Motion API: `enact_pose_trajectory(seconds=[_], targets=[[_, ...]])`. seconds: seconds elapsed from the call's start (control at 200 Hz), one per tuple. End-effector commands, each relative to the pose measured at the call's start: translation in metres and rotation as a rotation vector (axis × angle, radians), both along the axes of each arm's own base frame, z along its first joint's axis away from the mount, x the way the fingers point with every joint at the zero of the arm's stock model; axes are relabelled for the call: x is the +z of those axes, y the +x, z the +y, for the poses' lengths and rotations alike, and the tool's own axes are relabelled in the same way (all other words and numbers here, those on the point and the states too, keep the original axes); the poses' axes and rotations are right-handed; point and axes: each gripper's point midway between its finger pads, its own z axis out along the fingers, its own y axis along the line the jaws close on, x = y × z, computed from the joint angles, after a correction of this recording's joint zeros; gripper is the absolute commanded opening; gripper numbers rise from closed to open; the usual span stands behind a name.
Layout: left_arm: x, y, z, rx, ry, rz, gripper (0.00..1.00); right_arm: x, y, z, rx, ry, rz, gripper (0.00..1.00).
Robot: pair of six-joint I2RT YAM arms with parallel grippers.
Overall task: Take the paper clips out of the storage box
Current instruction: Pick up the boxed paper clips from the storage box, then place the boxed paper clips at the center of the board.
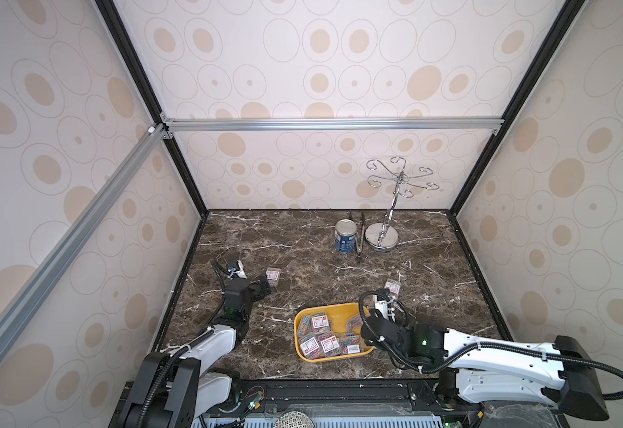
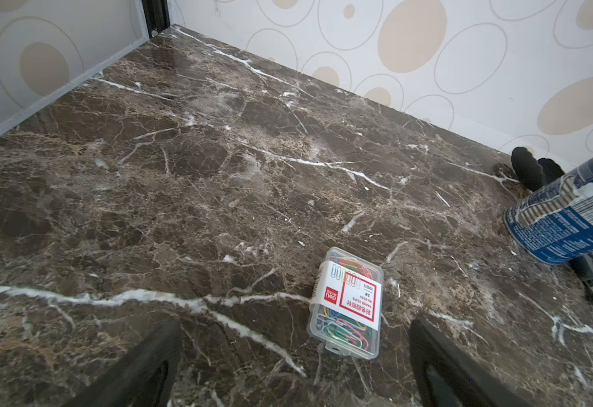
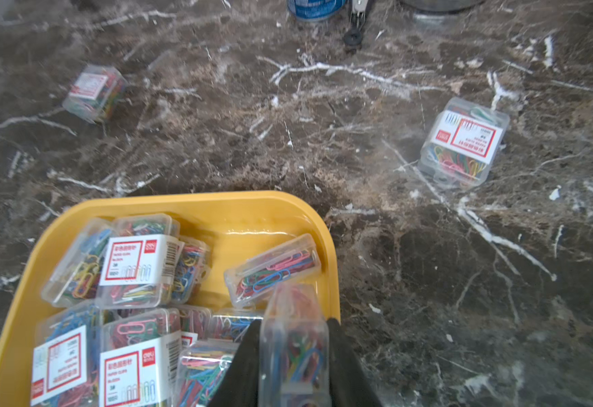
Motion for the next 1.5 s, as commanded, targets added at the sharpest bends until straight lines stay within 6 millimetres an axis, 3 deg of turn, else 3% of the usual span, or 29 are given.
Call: enact_pose_trajectory(seconds=[0.0,0.32,0.43,0.58,0.74,1.056,1.311,1.496], targets=[[0.012,0.006,0.000,0.006,-0.003,-0.033,1.00,0.025,0.011,-0.003,-0.023,0.054,-0.116,0.21],[0.012,0.005,-0.001,-0.001,-0.005,-0.035,1.00,0.086,0.030,-0.007,-0.039,0.249,-0.287,0.24],[0.012,0.006,-0.002,-0.003,-0.006,-0.037,1.00,0.092,0.043,-0.013,-0.038,0.357,-0.269,0.23],[0.015,0.003,-0.002,-0.005,-0.010,-0.052,1.00,0.092,0.068,-0.038,-0.121,0.449,-0.251,0.23],[0.017,0.000,-0.001,-0.002,-0.015,-0.069,1.00,0.075,0.091,-0.055,-0.193,0.563,-0.240,0.25],[0.020,-0.004,0.002,0.013,-0.019,-0.086,1.00,0.032,0.142,-0.057,-0.268,0.649,-0.169,0.23],[0.020,-0.005,0.003,0.016,-0.021,-0.089,1.00,-0.013,0.177,-0.041,-0.284,0.583,-0.065,0.21],[0.019,-0.005,0.002,0.014,-0.021,-0.087,1.00,-0.043,0.194,-0.045,-0.318,0.498,-0.026,0.24]])
